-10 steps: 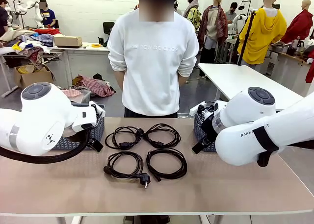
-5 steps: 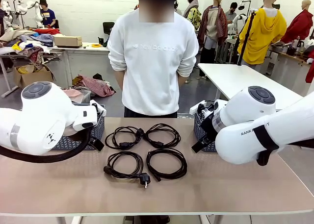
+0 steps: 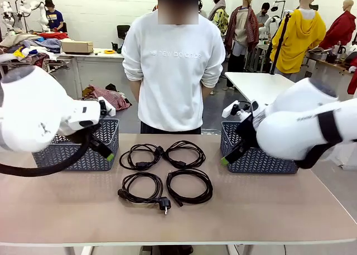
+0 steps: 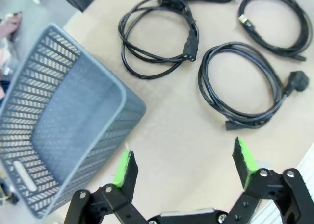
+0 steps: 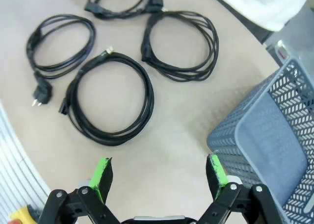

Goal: Organize the cables according to human instructions.
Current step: Pick up a bundle of cables and place it in the basket indicated by the human.

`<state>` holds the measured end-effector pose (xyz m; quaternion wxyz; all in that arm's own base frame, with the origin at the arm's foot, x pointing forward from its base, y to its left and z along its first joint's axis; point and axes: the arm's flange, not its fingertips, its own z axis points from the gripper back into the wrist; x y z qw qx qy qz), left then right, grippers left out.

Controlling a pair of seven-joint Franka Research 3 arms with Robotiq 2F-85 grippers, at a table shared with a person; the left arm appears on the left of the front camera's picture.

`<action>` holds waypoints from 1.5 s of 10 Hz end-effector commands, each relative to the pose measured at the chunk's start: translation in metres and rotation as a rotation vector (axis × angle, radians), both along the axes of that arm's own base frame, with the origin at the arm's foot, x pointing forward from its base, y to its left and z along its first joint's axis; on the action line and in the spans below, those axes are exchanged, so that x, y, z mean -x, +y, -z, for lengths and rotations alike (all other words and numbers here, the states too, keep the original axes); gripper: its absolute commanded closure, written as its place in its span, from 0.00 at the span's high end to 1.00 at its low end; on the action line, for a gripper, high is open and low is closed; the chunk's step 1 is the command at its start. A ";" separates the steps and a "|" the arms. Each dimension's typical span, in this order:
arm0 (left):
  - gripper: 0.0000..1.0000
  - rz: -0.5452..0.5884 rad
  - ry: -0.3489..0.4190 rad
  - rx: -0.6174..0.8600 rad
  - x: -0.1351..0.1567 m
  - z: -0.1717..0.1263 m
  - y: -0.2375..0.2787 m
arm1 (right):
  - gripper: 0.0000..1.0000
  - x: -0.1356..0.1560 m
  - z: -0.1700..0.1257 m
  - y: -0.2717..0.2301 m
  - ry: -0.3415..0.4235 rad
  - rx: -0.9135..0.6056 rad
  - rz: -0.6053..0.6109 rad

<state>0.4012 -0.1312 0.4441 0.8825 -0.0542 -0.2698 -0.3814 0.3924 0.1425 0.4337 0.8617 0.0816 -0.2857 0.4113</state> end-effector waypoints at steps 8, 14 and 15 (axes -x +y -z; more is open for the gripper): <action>1.00 0.245 0.024 0.171 -0.011 -0.051 0.099 | 1.00 -0.015 -0.056 -0.082 -0.029 -0.196 -0.193; 1.00 0.214 0.008 0.184 -0.017 -0.058 0.121 | 1.00 -0.015 -0.061 -0.087 -0.041 -0.220 -0.215; 1.00 0.165 0.019 0.180 -0.018 -0.057 0.121 | 1.00 -0.014 -0.061 -0.086 -0.038 -0.207 -0.196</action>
